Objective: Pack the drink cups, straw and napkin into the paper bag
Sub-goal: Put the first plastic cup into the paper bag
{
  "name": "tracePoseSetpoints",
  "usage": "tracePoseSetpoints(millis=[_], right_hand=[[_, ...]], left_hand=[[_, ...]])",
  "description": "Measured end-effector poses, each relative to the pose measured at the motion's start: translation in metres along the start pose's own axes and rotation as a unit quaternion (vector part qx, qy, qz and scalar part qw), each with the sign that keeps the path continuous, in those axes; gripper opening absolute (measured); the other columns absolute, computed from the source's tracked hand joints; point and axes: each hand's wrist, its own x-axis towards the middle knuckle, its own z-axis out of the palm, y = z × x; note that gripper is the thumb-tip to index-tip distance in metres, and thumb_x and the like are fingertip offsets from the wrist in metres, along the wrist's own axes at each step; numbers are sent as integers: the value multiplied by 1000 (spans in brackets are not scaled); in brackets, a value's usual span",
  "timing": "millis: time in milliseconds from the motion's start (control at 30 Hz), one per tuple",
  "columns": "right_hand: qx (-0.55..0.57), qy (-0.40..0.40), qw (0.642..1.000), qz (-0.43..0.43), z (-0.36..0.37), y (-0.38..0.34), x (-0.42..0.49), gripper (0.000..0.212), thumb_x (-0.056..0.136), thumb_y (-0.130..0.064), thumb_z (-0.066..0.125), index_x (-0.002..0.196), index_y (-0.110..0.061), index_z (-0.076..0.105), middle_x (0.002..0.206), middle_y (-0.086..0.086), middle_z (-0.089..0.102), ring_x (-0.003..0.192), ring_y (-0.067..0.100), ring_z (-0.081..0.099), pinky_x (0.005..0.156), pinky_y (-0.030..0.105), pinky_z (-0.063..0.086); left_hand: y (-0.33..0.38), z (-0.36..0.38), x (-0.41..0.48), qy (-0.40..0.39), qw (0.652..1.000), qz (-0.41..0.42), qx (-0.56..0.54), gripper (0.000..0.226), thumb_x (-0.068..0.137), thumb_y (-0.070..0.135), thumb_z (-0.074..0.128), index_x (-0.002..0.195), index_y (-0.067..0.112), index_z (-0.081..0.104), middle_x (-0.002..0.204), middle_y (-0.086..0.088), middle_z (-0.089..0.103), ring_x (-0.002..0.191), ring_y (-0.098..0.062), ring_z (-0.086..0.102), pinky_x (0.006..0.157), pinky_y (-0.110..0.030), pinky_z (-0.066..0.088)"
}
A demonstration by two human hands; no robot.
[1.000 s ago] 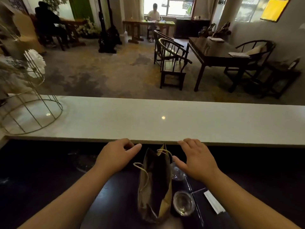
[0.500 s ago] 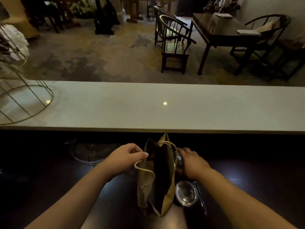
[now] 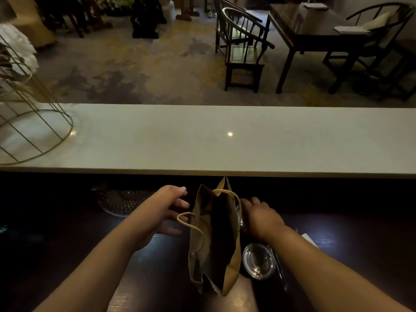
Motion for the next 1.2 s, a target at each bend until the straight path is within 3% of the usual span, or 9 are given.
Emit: tracePoseSetpoints(millis=[100, 233, 400, 500, 633, 867, 1000, 1067, 1200], right_hand=[[1, 3, 1000, -1, 0, -1, 0, 89, 82, -55, 70, 156, -31, 27, 147, 6, 41, 126, 30, 50, 96, 44, 51], [-2, 5, 1000, 1, -1, -2, -2, 88, 82, -55, 69, 156, -30, 28, 148, 6, 41, 126, 31, 50, 96, 45, 51], [-7, -4, 1000, -6, -4, 0, -3, 85, 83, -50, 72, 155, -29, 30, 147, 6, 43, 125, 30, 51, 97, 42, 51], [-8, -4, 1000, -1, -10, 0, -4, 90, 80, -52, 72, 155, -31, 27, 146, 5, 43, 125, 30, 51, 96, 42, 52], [-17, -3, 1000, 7, -31, 0, -11, 94, 79, -51, 75, 156, -33, 24, 146, 5, 43, 124, 30, 51, 95, 43, 53], [-57, -15, 998, 11, -95, -5, -59, 98, 70, -62, 73, 153, -37, 27, 139, 0, 47, 119, 25, 55, 90, 39, 54], [-94, -16, 995, 10, -143, -19, -94, 97, 70, -66, 72, 152, -43, 26, 138, -7, 47, 119, 20, 57, 90, 36, 54], [-108, -15, 994, 1, -171, -30, -113, 97, 67, -66, 73, 150, -44, 28, 139, -8, 47, 118, 21, 58, 89, 37, 54], [-130, 7, 991, -21, -224, -58, -150, 94, 65, -68, 73, 145, -47, 30, 132, -12, 51, 112, 19, 61, 85, 37, 54]], left_hand=[[-3, -6, -16, -75, 997, 5, -2, 56, 78, 68, 63, 129, 47, 65, 137, 3, 67, 117, -22, 73, 84, -49, 66], [-6, -9, -21, -130, 990, 18, 48, 74, 63, 60, 79, 133, 58, 58, 142, 15, 63, 126, -14, 68, 102, -58, 58], [-15, -7, -21, -134, 991, 9, -5, 84, 60, 33, 85, 140, 40, 58, 136, 6, 72, 120, -25, 73, 91, -49, 64], [-24, -10, -19, -135, 991, 14, -9, 73, 74, 23, 87, 141, 30, 59, 130, -4, 75, 114, -28, 76, 84, -39, 64], [-29, -12, -19, -117, 991, 29, 60, 49, 91, 19, 77, 137, 27, 62, 97, 1, 78, 85, -13, 74, 71, -29, 59], [-39, -1, -12, -99, 985, 56, 126, 25, 94, 9, 75, 118, 13, 69, 78, 4, 78, 65, -1, 70, 57, -16, 53], [-40, 6, -14, -96, 985, 55, 131, 23, 94, 26, 74, 113, 13, 70, 70, 9, 75, 60, 2, 68, 54, -14, 50], [-41, 7, -14, -89, 984, 47, 144, 29, 92, 40, 73, 110, 18, 70, 72, 11, 75, 62, 0, 67, 57, -20, 52], [-42, 11, -16, -77, 987, 43, 134, 30, 89, 38, 81, 112, 23, 69, 83, 12, 78, 73, -3, 74, 60, -27, 57]])
